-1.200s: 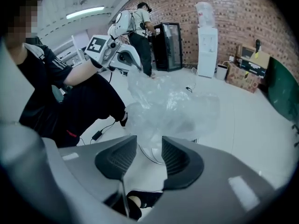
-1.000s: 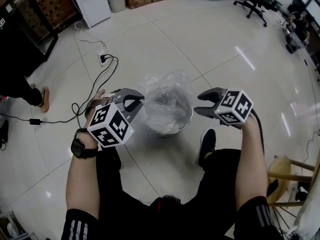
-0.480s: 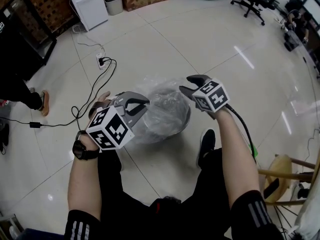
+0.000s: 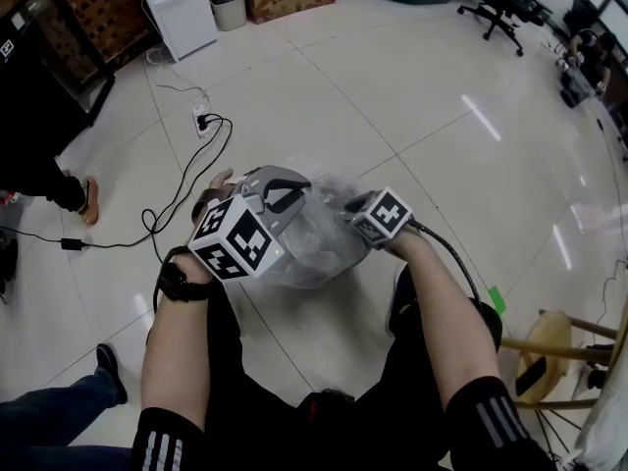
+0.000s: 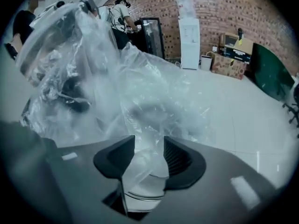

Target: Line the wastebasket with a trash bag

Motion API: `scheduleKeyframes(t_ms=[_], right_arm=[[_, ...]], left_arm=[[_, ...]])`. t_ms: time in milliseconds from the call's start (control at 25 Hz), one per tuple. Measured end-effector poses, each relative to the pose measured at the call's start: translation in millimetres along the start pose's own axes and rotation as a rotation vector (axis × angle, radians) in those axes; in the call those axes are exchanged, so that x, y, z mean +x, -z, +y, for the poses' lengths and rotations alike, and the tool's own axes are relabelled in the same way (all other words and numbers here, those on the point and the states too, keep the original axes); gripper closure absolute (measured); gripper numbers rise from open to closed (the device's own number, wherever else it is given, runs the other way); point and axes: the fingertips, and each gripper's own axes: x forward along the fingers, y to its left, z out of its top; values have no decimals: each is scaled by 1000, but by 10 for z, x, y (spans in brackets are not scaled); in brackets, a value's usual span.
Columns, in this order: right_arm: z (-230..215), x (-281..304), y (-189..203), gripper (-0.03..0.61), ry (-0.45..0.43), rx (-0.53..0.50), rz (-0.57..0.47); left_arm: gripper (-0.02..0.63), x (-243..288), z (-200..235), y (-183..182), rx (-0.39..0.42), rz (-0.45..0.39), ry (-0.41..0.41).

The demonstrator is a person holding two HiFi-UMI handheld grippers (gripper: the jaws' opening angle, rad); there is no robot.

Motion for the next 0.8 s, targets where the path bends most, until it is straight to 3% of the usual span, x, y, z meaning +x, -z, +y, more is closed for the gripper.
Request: scheduleKeyframes(t_ms=[240, 480, 600, 800], right_arm=[[121, 289, 50, 374, -80, 107, -54], [346, 524, 217, 374, -155, 81, 28], [224, 377, 246, 374, -108, 82, 33], [-81, -278, -35, 374, 19, 37, -40]], left_arm=[[613, 298, -51, 80, -4, 29, 15], [614, 511, -125, 189, -13, 65, 52], [614, 593, -194, 234, -6, 86, 78], [614, 674, -230, 308, -14, 110, 100]])
